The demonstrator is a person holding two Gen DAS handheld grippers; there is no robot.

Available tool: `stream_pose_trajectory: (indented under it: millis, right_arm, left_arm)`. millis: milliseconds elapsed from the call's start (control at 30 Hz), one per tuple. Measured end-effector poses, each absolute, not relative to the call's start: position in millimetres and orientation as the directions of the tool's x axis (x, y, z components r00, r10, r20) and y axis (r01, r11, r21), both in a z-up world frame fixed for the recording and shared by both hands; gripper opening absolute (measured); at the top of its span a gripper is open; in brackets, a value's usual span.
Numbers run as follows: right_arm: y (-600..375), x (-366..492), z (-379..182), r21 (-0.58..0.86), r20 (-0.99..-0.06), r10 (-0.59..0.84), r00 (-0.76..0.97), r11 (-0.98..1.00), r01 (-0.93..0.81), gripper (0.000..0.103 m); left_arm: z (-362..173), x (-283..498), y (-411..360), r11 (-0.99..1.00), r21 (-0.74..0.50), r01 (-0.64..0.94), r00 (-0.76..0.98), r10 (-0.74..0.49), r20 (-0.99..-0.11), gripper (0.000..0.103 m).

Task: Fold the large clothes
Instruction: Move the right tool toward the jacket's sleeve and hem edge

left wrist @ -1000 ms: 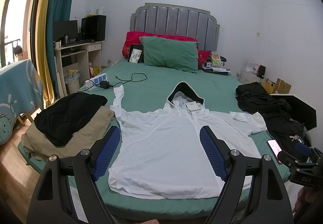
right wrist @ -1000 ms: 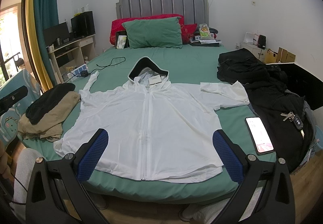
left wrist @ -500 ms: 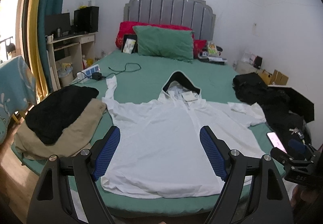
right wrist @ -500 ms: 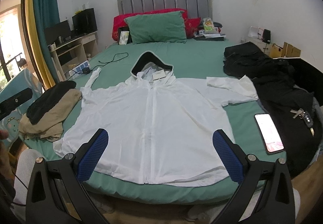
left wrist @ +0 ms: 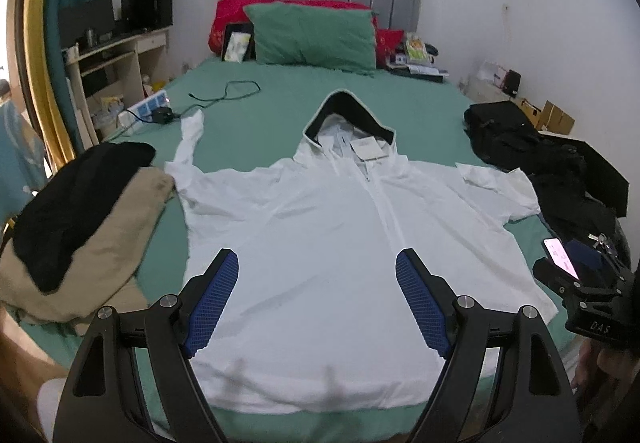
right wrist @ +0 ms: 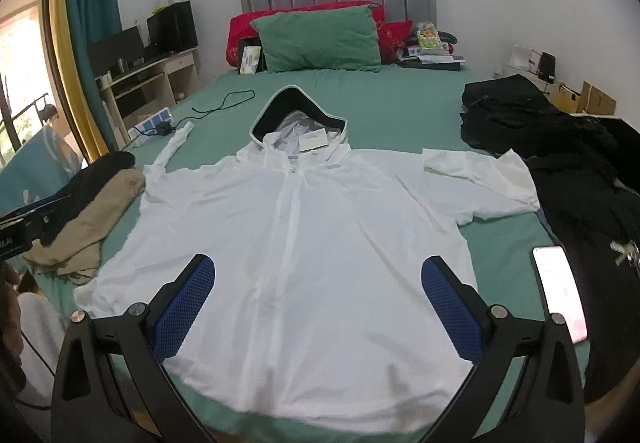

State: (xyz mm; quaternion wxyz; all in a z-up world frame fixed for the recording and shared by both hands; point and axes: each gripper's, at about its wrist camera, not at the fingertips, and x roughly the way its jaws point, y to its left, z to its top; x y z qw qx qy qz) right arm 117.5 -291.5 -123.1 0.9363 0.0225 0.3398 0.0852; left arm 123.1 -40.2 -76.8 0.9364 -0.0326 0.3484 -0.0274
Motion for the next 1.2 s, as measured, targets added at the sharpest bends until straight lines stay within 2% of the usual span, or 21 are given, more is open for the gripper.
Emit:
stream_pose_trajectory:
  millis: [467,600,767,933,1200]
  right_arm:
    - [-332,201,-146,0.049,-0.685,0.162,0.711,0.983,-0.176,0.102]
    - [-338,233,-152,-0.019,-0.701,0.13,0.701,0.979,-0.201,0.102]
    - [-345,274,-158,0.025,-0.742,0.141,0.656,0.983,-0.182,0.102]
    - [-342,311,-164,0.037,-0.739,0.148,0.658,0.983,-0.18,0.102]
    - [-358,365,-188,-0.095,-0.728,0.07,0.682,0.975,-0.201,0.102]
  left_arm:
    - [-111,221,-63,0.996,-0.082,0.045,0.708,-0.09,-0.7,0.084]
    - [-121,248,-65,0.997,-0.059,0.047,0.705,-0.075,-0.705,0.084]
    - [-130,279,-62,0.998,-0.062,0.016,0.706,-0.055,-0.706,0.084]
    - [-137,306,-58,0.996,-0.083,-0.043,0.705,-0.029,-0.708,0.084]
    - [-145,336,-49,0.991,-0.09,-0.104,0.707,0.01,-0.707,0.084]
